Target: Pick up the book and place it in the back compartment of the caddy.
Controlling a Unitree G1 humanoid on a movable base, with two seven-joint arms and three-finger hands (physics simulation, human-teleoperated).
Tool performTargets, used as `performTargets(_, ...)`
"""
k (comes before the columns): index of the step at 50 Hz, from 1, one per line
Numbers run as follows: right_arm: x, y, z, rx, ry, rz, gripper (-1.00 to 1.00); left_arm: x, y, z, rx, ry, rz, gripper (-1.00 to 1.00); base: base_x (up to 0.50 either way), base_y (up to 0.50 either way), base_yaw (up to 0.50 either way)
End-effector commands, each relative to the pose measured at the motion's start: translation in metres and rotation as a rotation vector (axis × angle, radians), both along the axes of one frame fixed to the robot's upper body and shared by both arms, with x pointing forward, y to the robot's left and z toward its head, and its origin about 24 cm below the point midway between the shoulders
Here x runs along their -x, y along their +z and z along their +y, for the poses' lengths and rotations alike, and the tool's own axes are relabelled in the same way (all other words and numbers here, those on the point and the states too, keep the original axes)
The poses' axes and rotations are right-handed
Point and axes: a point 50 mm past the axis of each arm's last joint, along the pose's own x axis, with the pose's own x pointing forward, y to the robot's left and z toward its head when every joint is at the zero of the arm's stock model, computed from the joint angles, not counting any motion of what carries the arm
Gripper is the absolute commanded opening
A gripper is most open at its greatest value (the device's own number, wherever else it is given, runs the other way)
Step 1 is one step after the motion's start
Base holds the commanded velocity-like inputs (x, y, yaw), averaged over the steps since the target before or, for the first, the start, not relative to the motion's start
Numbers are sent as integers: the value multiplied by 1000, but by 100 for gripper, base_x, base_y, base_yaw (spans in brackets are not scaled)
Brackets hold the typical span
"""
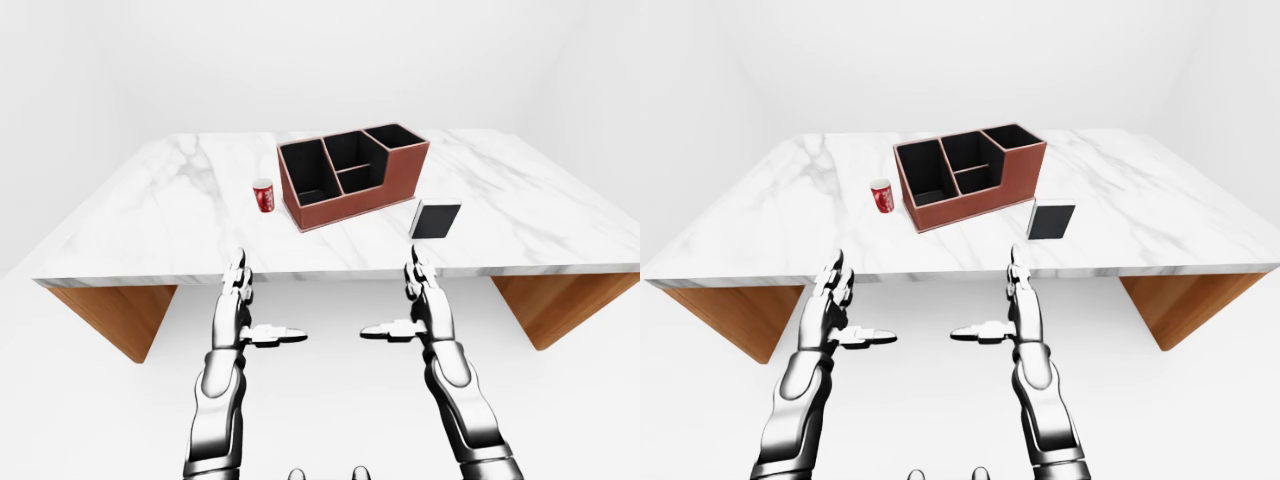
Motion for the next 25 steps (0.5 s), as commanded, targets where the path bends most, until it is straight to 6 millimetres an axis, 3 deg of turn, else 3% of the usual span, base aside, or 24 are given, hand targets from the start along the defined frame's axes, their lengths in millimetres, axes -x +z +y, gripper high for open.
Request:
performTargets(1,-2,4,-15,-18,-14,25,100,0,3,1,-33,-4,19,100,0,0,0)
performTargets(14,20,60,-20,-27,12,-218,100,20,52,7,-77,8,-169,100,0,0,0)
performTargets(25,35,86,-25,-15,37,-333,100,32,75,8,-107,8,-266,100,0,0,0)
